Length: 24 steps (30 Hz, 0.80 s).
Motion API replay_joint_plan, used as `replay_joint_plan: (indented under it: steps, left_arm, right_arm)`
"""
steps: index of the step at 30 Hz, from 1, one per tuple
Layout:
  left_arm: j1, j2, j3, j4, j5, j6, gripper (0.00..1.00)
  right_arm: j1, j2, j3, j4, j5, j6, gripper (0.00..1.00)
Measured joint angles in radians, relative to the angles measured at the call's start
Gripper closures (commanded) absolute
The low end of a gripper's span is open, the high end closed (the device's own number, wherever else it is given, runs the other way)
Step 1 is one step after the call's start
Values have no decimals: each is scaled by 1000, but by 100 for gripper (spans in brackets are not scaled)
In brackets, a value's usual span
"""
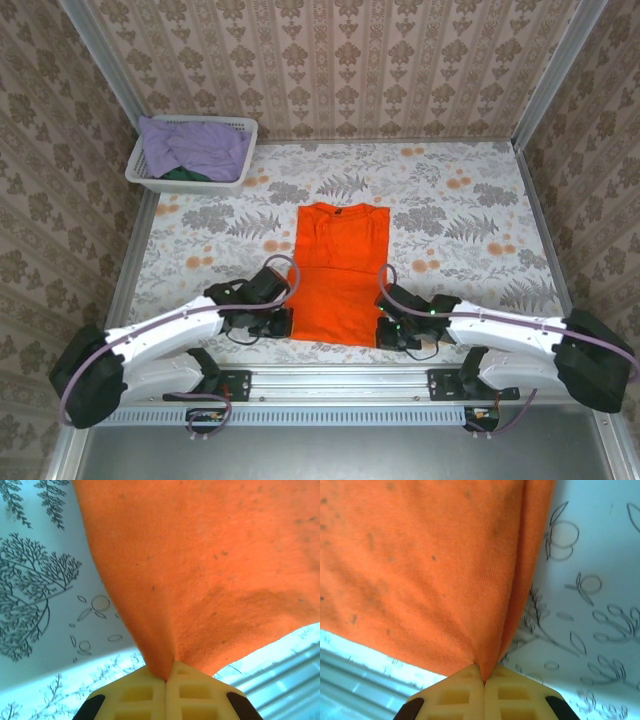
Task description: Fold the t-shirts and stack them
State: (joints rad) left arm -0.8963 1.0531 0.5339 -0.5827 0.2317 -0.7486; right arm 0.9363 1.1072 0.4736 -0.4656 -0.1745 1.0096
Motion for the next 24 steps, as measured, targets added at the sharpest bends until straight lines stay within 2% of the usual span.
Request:
replay_joint_plan:
  steps: [4, 9, 17, 24]
  left_arm:
    - [10, -132, 3, -35, 9, 0, 100]
    - [77, -222, 19, -55, 42, 1, 100]
    - [159, -224, 110, -84, 96, 17, 100]
    - [245, -133, 236, -83, 134, 40, 100]
  right_arm:
    - [0, -114, 6, -73, 3, -25, 100]
    - [-5, -171, 60, -132, 14, -50, 100]
    - [-34, -194, 144, -189, 52, -85, 100]
    - [-114, -205, 248, -209, 85, -126, 100]
